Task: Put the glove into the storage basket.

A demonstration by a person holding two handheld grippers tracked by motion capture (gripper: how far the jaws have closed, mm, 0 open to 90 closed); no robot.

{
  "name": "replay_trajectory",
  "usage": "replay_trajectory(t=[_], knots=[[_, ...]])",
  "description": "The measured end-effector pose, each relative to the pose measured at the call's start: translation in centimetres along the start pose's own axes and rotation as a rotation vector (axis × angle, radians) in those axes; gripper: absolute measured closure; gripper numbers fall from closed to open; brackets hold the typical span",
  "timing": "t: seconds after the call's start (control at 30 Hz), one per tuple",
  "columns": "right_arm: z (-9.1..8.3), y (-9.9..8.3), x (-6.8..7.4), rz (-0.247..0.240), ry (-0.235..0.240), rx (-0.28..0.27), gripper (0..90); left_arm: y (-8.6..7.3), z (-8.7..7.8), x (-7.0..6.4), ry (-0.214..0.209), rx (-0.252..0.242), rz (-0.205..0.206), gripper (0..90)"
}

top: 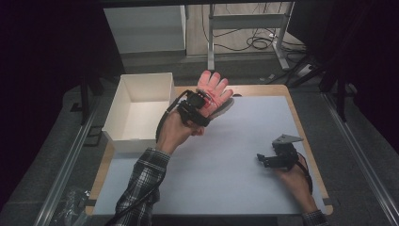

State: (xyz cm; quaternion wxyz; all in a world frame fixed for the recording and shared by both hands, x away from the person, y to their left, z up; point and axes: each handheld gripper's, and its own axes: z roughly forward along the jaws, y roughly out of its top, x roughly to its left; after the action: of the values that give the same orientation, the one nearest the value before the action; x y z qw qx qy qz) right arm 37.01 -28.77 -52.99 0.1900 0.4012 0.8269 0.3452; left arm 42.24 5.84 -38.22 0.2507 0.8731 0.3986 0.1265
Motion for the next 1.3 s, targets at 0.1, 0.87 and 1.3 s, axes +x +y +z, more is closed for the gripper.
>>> replay_trajectory(t=[0.1, 0.87, 1.3], knots=[[0.0, 0.0, 0.0, 0.000, 0.000, 0.000, 16.7, 0.1, -1.1, 1.2, 0.018, -0.006, -0.028, 43.7], [0.0, 0.0, 0.0, 0.000, -0.001, 0.001, 16.6, -6.2, -6.1, 11.6, 0.206, -0.064, -0.355, 43.1], [0.0, 0.0, 0.0, -0.001, -0.001, 0.000, 16.6, -8.5, -1.7, 13.8, 0.258, 0.012, -0.460, 42.7]])
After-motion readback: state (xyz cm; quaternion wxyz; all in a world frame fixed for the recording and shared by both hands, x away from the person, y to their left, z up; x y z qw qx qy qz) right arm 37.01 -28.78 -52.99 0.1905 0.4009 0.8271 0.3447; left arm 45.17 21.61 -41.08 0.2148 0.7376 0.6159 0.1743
